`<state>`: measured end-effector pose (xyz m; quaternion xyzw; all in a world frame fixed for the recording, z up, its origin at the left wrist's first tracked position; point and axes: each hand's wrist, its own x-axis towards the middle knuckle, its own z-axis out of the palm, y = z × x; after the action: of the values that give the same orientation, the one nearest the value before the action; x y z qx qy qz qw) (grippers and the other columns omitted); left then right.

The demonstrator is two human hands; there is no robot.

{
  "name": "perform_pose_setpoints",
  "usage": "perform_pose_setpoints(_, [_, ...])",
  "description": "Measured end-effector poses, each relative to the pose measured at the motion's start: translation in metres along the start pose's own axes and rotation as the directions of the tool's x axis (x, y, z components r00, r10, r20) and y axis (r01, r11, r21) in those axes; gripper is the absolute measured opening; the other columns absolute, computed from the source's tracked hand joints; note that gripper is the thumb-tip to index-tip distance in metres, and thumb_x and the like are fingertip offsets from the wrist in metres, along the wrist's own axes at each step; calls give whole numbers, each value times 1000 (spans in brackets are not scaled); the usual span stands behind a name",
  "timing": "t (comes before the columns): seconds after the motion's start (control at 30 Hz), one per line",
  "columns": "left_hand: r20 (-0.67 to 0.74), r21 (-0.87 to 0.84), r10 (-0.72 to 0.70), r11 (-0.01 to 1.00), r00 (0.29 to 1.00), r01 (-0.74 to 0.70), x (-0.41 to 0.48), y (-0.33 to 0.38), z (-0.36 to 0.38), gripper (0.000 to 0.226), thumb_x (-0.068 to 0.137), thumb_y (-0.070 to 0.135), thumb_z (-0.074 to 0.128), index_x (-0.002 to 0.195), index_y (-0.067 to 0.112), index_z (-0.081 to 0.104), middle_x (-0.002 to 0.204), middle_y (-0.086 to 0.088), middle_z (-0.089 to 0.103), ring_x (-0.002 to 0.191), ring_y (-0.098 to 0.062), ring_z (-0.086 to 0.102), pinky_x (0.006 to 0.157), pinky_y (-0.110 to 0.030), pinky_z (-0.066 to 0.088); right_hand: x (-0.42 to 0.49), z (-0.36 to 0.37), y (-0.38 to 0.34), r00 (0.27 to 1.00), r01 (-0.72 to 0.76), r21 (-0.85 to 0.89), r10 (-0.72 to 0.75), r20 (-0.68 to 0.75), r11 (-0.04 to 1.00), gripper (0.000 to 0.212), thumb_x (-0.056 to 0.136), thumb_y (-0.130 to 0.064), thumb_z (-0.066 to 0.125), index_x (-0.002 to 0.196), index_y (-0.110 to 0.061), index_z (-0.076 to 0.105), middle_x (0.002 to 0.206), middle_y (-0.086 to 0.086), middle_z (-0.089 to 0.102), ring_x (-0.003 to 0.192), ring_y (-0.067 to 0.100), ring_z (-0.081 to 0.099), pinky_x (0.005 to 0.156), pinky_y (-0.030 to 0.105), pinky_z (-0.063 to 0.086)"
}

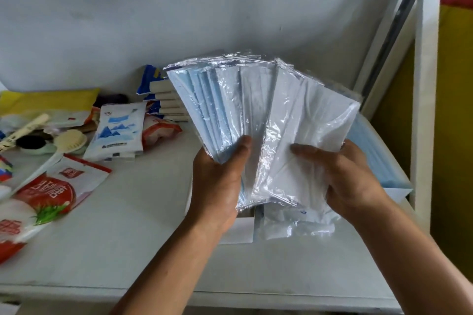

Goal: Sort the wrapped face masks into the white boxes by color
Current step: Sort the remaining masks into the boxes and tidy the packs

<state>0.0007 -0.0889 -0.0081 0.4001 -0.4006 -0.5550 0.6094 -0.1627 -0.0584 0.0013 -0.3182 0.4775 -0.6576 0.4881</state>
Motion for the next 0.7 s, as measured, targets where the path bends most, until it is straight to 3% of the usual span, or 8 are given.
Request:
perform_pose_setpoints(0.1, [15,-18,-1,1000,1000,1,0,1,0,40,74,16,77,113,9,69,108,-9,76,106,-22,71,100,-45,52,-2,3,-1,999,-18,38,16,41,999,38,62,0,75,99,-1,69,92,11,78,83,27,76,74,38,62])
perform_pose_setpoints(0.2, [-9,-47,-33,998,999,33,1,1,-1,23,86,20,75,109,17,70,108,1,76,110,-13,69,104,-40,48,-1,2,-2,999,-31,88,33,-24,996,27,68,8,73,94,0,69,82,9,78,74,23,76,64,32,61])
perform_pose_setpoints(0.3, [-17,-82,-84,993,996,83,1,5,-1,26,92,25,67,117,17,68,116,-2,74,117,-18,65,108,-48,44,-1,2,-4,992,-52,119,65,-104,992,16,76,11,70,88,1,69,74,8,76,64,20,73,59,30,60])
perform_pose_setpoints(0.4, [-10,-151,-132,980,991,129,-1,9,1,30,96,28,62,121,12,66,119,-11,72,116,-27,66,106,-52,46,1,2,-4,987,-66,133,85,-139,989,12,79,10,70,86,1,69,72,8,76,63,20,73,61,31,61])
perform_pose_setpoints(0.57, [52,-234,-190,952,980,197,-1,10,1,36,93,23,60,125,7,65,124,-19,68,119,-36,63,107,-57,44,0,4,0,990,-119,129,127,-59,985,14,81,10,67,93,3,72,82,11,77,73,22,75,68,33,62])
perform_pose_setpoints(0.7, [193,-280,-306,893,932,351,-3,14,-2,32,93,21,54,118,11,71,112,-13,74,105,-32,70,95,-47,54,0,5,3,982,-173,160,183,-52,972,16,82,8,67,94,-1,73,89,11,78,79,23,76,70,35,62])
